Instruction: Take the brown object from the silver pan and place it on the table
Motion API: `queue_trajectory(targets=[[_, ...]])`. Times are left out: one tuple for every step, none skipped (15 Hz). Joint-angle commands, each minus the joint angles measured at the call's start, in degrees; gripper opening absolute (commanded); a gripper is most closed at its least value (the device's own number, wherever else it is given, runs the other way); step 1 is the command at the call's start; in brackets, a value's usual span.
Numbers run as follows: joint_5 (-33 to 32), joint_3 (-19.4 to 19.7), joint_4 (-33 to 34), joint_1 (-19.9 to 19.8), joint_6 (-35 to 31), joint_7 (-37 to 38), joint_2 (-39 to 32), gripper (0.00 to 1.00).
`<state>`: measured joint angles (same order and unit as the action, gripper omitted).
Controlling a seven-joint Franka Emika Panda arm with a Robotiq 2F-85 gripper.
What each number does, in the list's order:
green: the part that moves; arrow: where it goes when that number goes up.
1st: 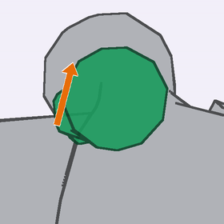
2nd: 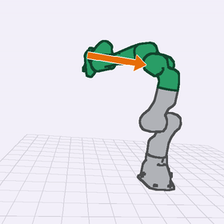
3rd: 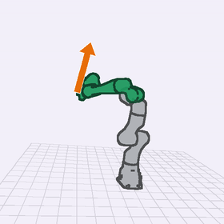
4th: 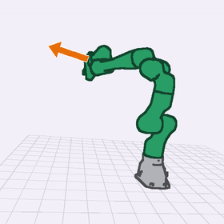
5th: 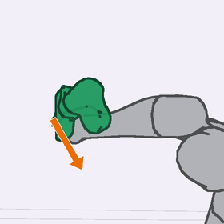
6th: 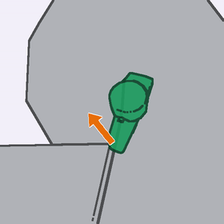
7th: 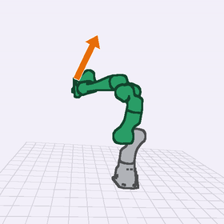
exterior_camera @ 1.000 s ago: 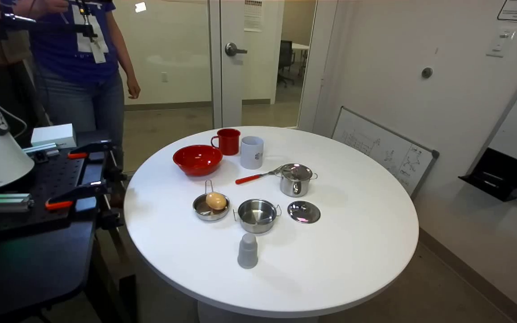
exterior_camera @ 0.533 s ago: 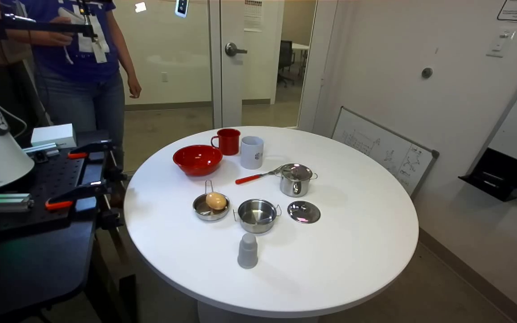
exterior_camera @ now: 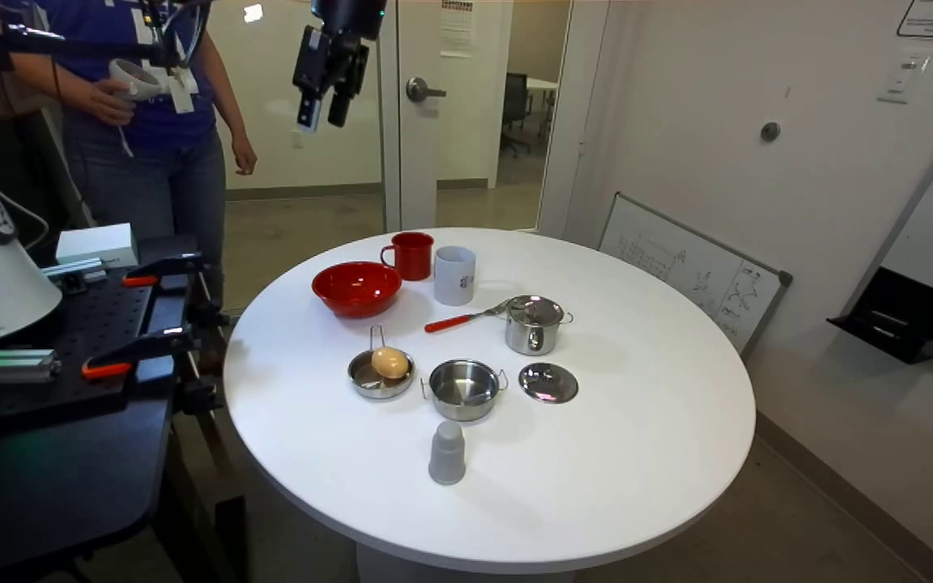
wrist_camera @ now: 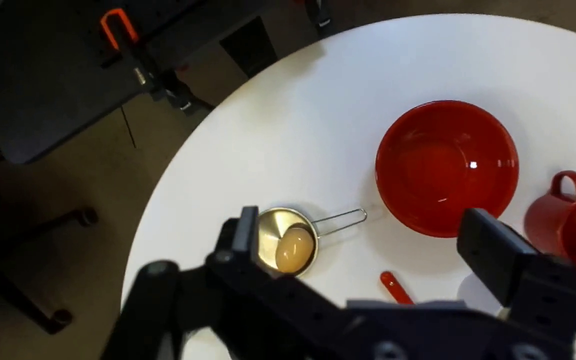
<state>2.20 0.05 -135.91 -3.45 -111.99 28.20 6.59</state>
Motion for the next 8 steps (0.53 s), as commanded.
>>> queue_trajectory(targets=[[2.7,0.0,-0.8,0.5,-3.6,2.2,-3.5,1.00],[6.0,0.1,0.7,1.2,0.0,-2.6,-1.5,1.00],[2.4,0.3,-0.8,0.6,-2.0,0.2,-2.7,1.00],[3.8,0.2,-0.4,0.9,-1.8,-0.7,-2.7,1.00],[4.4,0.1,0.0,1.1,-1.6,-1.2,-2.5,1.00],[4.7,0.0,0.2,1.2,-1.4,-1.3,-2.3,1.00],[4.8,0.0,0.3,1.2,-1.3,-1.3,-2.1,1.00],[4.9,0.0,0.3,1.2,-1.3,-1.3,-2.1,1.00]])
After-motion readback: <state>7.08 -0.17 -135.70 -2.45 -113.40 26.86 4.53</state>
